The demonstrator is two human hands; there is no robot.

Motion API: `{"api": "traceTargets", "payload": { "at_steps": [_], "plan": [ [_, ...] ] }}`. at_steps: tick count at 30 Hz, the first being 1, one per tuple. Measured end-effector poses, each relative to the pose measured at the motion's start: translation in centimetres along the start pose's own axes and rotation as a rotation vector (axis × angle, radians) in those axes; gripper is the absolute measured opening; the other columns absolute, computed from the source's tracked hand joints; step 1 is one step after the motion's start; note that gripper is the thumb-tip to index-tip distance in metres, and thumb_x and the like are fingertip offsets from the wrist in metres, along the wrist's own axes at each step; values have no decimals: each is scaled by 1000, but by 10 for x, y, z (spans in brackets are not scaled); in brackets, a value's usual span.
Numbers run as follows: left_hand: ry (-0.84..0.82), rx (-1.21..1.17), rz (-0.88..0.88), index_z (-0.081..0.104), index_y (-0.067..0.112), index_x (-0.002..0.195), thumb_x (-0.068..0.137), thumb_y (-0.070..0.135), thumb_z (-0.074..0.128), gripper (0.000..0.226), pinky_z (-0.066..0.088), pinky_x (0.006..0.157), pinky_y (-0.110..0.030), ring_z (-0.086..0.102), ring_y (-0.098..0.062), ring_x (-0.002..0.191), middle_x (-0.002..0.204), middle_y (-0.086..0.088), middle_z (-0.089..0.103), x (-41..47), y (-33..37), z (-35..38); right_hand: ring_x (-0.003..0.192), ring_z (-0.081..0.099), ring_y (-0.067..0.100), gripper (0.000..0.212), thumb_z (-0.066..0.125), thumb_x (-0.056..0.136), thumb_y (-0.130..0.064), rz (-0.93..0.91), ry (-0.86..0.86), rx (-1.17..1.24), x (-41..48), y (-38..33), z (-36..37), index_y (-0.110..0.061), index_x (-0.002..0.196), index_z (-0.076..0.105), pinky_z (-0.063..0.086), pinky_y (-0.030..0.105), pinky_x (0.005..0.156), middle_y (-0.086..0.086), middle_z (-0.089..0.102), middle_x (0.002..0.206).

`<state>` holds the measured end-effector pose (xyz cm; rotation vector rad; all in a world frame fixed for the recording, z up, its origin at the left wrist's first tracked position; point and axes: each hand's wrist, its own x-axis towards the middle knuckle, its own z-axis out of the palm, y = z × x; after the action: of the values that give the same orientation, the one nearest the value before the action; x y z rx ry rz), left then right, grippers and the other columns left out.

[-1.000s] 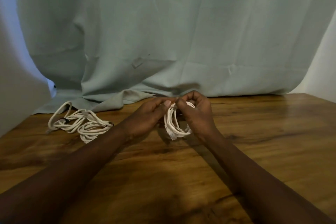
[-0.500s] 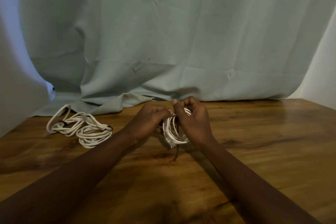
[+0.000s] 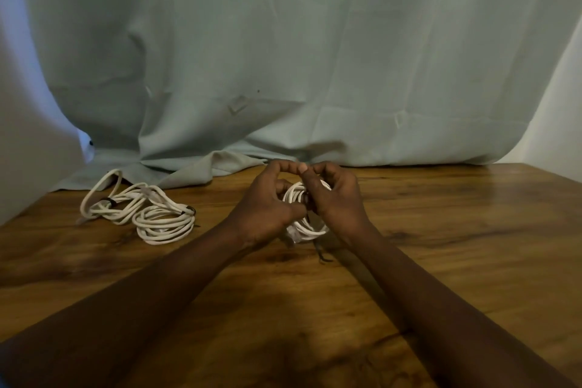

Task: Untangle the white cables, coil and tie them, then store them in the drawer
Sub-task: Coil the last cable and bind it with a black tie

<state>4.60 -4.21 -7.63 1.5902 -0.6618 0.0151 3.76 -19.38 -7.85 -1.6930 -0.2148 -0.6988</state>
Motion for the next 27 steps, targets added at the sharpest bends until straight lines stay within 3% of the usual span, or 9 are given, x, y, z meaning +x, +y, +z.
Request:
{"api": "traceTargets", "payload": {
  "at_steps": [3, 6, 11, 17, 20, 22, 24, 27],
  "plan": [
    [71, 9, 32, 57, 19, 117, 75, -7, 74, 51, 59, 80, -65, 75, -36, 83, 93, -17, 77, 0, -5, 6, 58, 61, 13, 27, 71, 97, -30, -11, -30, 35, -4, -4, 4, -6, 85, 71, 48, 28, 55, 8, 69, 66],
    [103, 2, 51, 59, 11, 115, 78, -10, 72, 45, 60, 81, -64, 75, -40, 88, 94, -18, 77, 0, -5, 6, 62, 63, 16, 29, 70, 97, -32, -38, -70, 54, -7, -7, 5, -6, 86, 72, 50, 31, 57, 14, 71, 71],
    [99, 46, 121, 61, 11, 111, 79, -8, 73, 39, 59, 81, -65, 75, -40, 87, 93, -15, 78, -2, -6, 0, 55, 58, 6, 32, 65, 100, -36, -20, -94, 17, -3, -5, 2, -8, 86, 71, 44, 27, 56, -3, 65, 62],
    [109, 335, 309, 62, 22, 108, 86, 19, 81, 29, 61, 73, -49, 76, -15, 76, 83, 0, 78, -6, 1, -5, 47, 56, 10, 42, 59, 102, -39, 33, -95, 74, -6, -9, 5, -5, 79, 65, 43, 23, 46, 1, 61, 57],
    [174, 583, 503, 66, 25, 109, 91, 27, 76, 20, 58, 76, -42, 70, -6, 88, 93, 10, 74, -10, 3, -6, 40, 51, 16, 47, 52, 106, -36, 33, -84, 119, -7, -9, 6, 3, 80, 59, 40, 24, 41, 7, 55, 52],
    [232, 712, 595, 69, 23, 109, 94, 26, 73, 17, 55, 79, -42, 63, -10, 98, 103, 9, 67, -9, 2, -7, 38, 50, 18, 44, 49, 108, -34, 30, -89, 136, -7, -9, 5, -1, 79, 57, 40, 24, 40, 8, 53, 50],
    [276, 709, 618, 72, 21, 108, 93, 24, 72, 15, 54, 80, -39, 61, -14, 102, 106, 4, 62, -7, 2, -7, 40, 49, 19, 43, 49, 108, -35, 25, -91, 124, -7, -8, 5, -4, 78, 57, 40, 25, 41, 12, 52, 53],
    [249, 509, 542, 75, 17, 98, 93, 16, 73, 6, 57, 81, -40, 68, -14, 94, 98, 3, 68, -4, 3, -2, 42, 49, 16, 42, 54, 106, -36, 20, -70, 85, -6, -5, 4, -7, 76, 59, 40, 26, 44, 10, 53, 54]
  ]
}}
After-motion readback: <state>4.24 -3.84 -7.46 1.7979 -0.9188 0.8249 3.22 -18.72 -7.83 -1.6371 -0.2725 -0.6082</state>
